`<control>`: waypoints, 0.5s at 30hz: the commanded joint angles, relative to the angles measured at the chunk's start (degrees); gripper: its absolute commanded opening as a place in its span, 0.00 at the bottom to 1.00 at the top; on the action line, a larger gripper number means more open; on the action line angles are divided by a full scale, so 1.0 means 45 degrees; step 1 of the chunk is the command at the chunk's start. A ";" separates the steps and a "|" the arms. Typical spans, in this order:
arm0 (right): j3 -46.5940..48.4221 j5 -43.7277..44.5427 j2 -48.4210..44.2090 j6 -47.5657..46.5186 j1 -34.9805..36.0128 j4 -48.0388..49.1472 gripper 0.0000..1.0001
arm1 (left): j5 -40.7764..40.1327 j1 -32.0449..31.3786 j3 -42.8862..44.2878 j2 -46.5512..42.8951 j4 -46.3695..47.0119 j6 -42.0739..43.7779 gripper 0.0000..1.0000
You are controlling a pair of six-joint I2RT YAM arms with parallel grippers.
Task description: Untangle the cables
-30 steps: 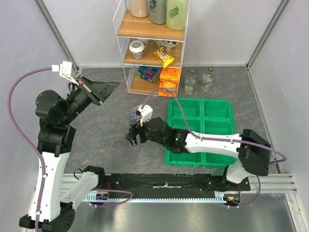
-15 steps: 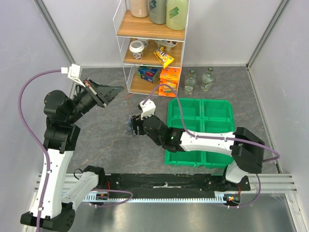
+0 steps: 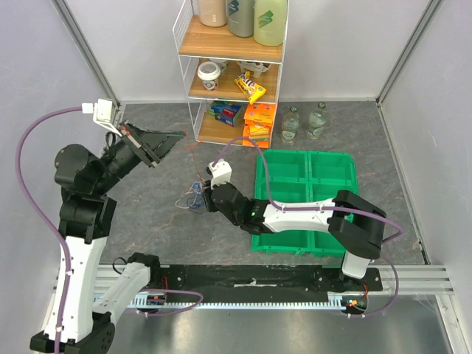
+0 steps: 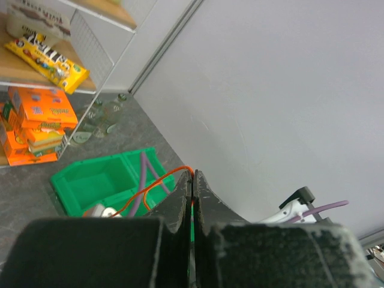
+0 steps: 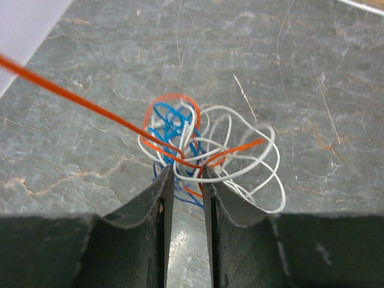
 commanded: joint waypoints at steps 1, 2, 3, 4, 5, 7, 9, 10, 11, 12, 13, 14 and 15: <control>-0.0388 0.0456 0.0608 0.0743 -0.0112 0.0663 0.32 | -0.0175 0.0045 0.1566 -0.0398 0.1015 0.0451 0.02; -0.0388 0.0282 0.0744 0.0782 -0.0229 0.0566 0.32 | -0.0389 0.0026 0.1879 -0.0418 0.1035 0.0510 0.02; -0.0446 0.0203 0.0900 0.0802 -0.0346 0.0545 0.31 | -0.0526 0.0045 0.2288 -0.0437 0.1015 0.0588 0.02; -0.0486 0.0028 0.0999 0.0841 -0.0444 0.0584 0.31 | -0.0663 0.0045 0.2641 -0.0437 0.0996 0.0705 0.02; -0.0563 -0.0109 0.1096 0.0880 -0.0542 0.0662 0.31 | -0.0858 0.0045 0.3050 -0.0399 0.0918 0.0841 0.02; -0.0701 -0.0733 0.1292 0.0978 -0.0737 0.0798 0.29 | -0.1229 0.0045 0.3677 -0.0379 0.0859 0.1056 0.01; -0.0779 -0.1242 0.1487 0.0997 -0.0874 0.0897 0.27 | -0.1600 0.0045 0.4185 -0.0340 0.0859 0.1116 0.02; -0.0779 -0.1398 0.1527 0.0939 -0.0914 0.0897 0.27 | -0.1718 0.0045 0.4245 -0.0282 0.0956 0.1019 0.02; -0.0740 -0.1496 0.1508 0.0881 -0.0933 0.0761 0.27 | -0.1777 0.0045 0.4226 -0.0281 0.1092 0.0902 0.02; -0.0682 -0.1555 0.1450 0.0726 -0.0934 0.0528 0.27 | -0.1855 0.0026 0.4168 -0.0262 0.1171 0.0766 0.02; -0.0623 -0.1691 0.1314 0.0550 -0.0934 0.0332 0.28 | -0.1914 0.0045 0.4090 -0.0223 0.1171 0.0648 0.02; -0.0603 -0.1867 0.1080 0.0355 -0.0934 0.0002 0.30 | -0.1973 0.0026 0.3954 -0.0184 0.1171 0.0589 0.01; -0.0661 -0.2081 0.0827 0.0218 -0.0934 -0.0234 0.32 | -0.2012 0.0045 0.3759 -0.0184 0.1171 0.0531 0.02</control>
